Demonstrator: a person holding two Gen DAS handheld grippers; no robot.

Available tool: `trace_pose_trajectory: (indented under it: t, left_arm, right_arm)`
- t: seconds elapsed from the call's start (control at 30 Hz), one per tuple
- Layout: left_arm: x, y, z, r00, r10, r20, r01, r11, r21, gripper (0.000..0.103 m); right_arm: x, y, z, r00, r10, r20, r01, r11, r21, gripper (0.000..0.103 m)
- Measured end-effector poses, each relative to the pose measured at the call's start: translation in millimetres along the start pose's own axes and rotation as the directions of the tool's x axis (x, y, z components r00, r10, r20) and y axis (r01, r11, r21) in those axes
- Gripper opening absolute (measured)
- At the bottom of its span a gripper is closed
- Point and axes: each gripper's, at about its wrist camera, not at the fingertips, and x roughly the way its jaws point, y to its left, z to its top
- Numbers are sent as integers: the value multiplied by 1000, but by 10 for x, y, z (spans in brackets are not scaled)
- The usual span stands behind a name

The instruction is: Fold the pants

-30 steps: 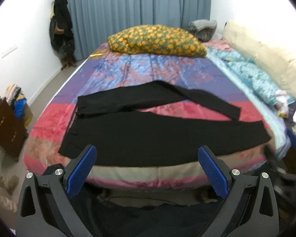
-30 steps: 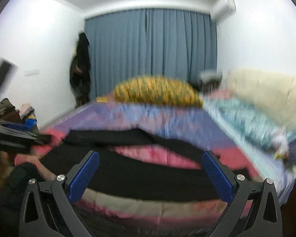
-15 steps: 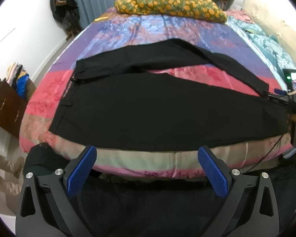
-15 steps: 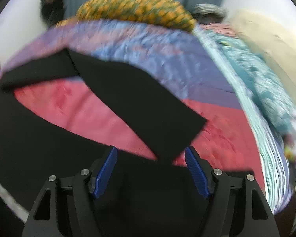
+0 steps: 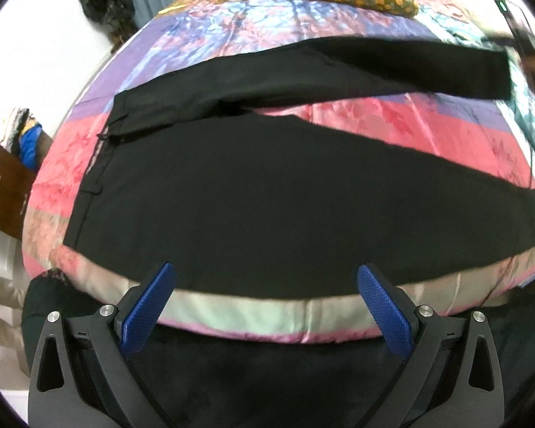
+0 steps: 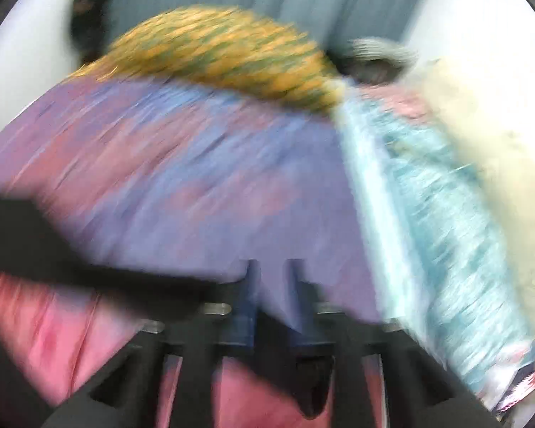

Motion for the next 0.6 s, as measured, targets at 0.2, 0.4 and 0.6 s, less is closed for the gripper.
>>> trace_pose_trajectory:
  t: [0.2, 0.4, 0.6]
  left_arm:
    - [225, 116, 151, 999, 47, 11, -46, 998, -49, 102]
    - [692, 418, 538, 990, 140, 5, -139, 982, -125, 102]
    - [914, 755, 1216, 955, 265, 132, -225, 939, -260, 102]
  right_arm:
    - [224, -130, 151, 998, -28, 48, 16, 972, 233, 82]
    - [393, 1599, -410, 796, 605, 36, -598, 775, 204, 77]
    - [348, 3330, -782, 356, 921, -159, -917, 377, 131, 74]
